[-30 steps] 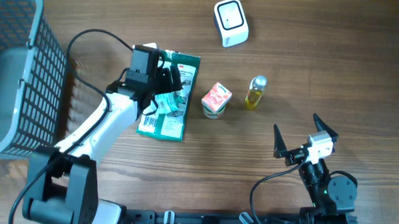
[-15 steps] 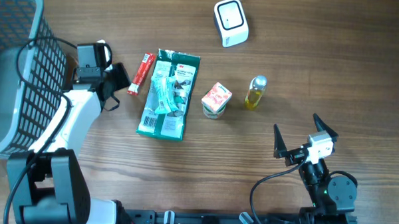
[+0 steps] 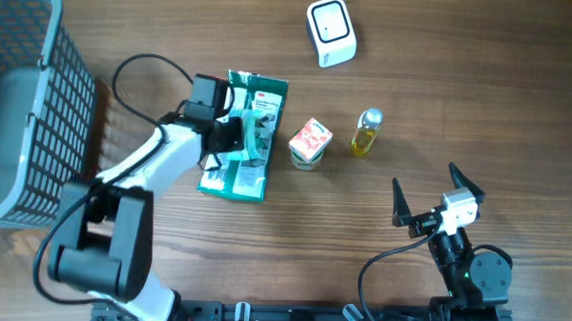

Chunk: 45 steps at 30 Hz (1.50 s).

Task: Scan the item barcode
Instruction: 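Lay the green glove package on the table left of the tissues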

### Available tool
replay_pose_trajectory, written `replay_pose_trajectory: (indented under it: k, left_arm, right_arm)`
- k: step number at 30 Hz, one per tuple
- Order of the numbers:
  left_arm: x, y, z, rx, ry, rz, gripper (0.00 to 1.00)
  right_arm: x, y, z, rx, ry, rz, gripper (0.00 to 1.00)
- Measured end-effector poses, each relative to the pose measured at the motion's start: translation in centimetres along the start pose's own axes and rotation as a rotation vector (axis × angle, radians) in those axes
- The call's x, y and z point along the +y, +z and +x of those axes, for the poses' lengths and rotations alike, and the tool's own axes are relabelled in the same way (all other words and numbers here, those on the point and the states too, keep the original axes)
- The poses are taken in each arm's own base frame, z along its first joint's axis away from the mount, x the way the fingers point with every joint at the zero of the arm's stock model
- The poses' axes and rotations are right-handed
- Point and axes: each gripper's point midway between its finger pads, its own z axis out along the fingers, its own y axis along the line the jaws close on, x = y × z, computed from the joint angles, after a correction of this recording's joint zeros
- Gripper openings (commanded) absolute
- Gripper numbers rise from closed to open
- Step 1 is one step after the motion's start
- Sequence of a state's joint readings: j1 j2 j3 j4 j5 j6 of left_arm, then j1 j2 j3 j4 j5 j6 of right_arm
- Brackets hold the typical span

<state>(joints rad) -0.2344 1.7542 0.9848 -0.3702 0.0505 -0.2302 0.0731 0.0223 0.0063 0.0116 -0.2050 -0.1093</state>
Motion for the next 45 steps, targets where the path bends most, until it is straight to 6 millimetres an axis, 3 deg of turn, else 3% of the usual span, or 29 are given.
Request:
replay_pose_trajectory:
  k: [5, 7, 9, 10, 13, 14, 16, 17, 21, 23, 24, 26, 32, 34, 36, 38, 39, 45]
  left_arm:
    - [-2.9, -0.1, -1.2, -0.039, 0.024, 0.154, 0.11]
    - [-2.5, -0.1, -1.2, -0.039, 0.026, 0.131, 0.11]
    - [-0.7, -0.4, -2.4, -0.078, 0.026, 0.033, 0.16]
    - [0.3, -1.0, -3.8, -0.126, 0.04, -0.021, 0.21]
    - [3.0, -3.1, -7.9, -0.26, 0.099, -0.105, 0.23]
    - [4.2, -3.4, -8.6, -0.277, 0.096, -0.127, 0.3]
    - [7.4, -3.8, -9.2, -0.284, 0.097, -0.164, 0.49]
    - [8.4, -4.0, -9.4, -0.285, 0.114, -0.157, 0.54]
    - [8.7, -1.7, -7.8, -0.203, 0.239, -0.045, 0.58]
    - [8.0, 1.1, -5.7, -0.121, 0.268, 0.029, 0.54]
    - [7.9, 1.9, -5.0, -0.095, 0.271, 0.049, 0.44]
    - [7.7, 2.8, -4.6, -0.076, 0.286, 0.069, 0.04]
    - [8.0, 2.7, -4.9, -0.076, 0.275, 0.052, 0.04]
    - [7.9, 0.9, -5.9, -0.112, 0.237, 0.034, 0.04]
    - [7.3, -2.4, -7.4, -0.178, 0.212, 0.029, 0.04]
    - [6.0, -5.3, -7.7, -0.209, 0.211, 0.037, 0.04]
    - [5.2, -5.5, -7.3, -0.197, 0.22, 0.046, 0.04]
    - [-1.6, -3.3, -3.2, -0.087, 0.357, 0.128, 0.04]
  right_arm:
    - [0.0, 0.0, 0.0, 0.0, 0.0, 0.0, 1.0]
    - [0.0, 0.0, 0.0, 0.0, 0.0, 0.0, 1.0]
    - [0.0, 0.0, 0.0, 0.0, 0.0, 0.0, 1.0]
    - [0.0, 0.0, 0.0, 0.0, 0.0, 0.0, 1.0]
    - [0.0, 0.0, 0.0, 0.0, 0.0, 0.0, 1.0]
    - [0.0, 0.0, 0.0, 0.0, 0.0, 0.0, 1.0]
    - [0.0, 0.0, 0.0, 0.0, 0.0, 0.0, 1.0]
    - [0.0, 0.0, 0.0, 0.0, 0.0, 0.0, 1.0]
    - [0.0, 0.0, 0.0, 0.0, 0.0, 0.0, 1.0]
    - [0.0, 0.0, 0.0, 0.0, 0.0, 0.0, 1.0]
    - [0.0, 0.0, 0.0, 0.0, 0.0, 0.0, 1.0]
    - [0.0, 0.0, 0.0, 0.0, 0.0, 0.0, 1.0]
    - [0.0, 0.0, 0.0, 0.0, 0.0, 0.0, 1.0]
    - [0.0, 0.0, 0.0, 0.0, 0.0, 0.0, 1.0]
    - [0.0, 0.0, 0.0, 0.0, 0.0, 0.0, 1.0]
    - [0.0, 0.0, 0.0, 0.0, 0.0, 0.0, 1.0]
    - [0.0, 0.0, 0.0, 0.0, 0.0, 0.0, 1.0]
    - [0.0, 0.0, 0.0, 0.0, 0.0, 0.0, 1.0]
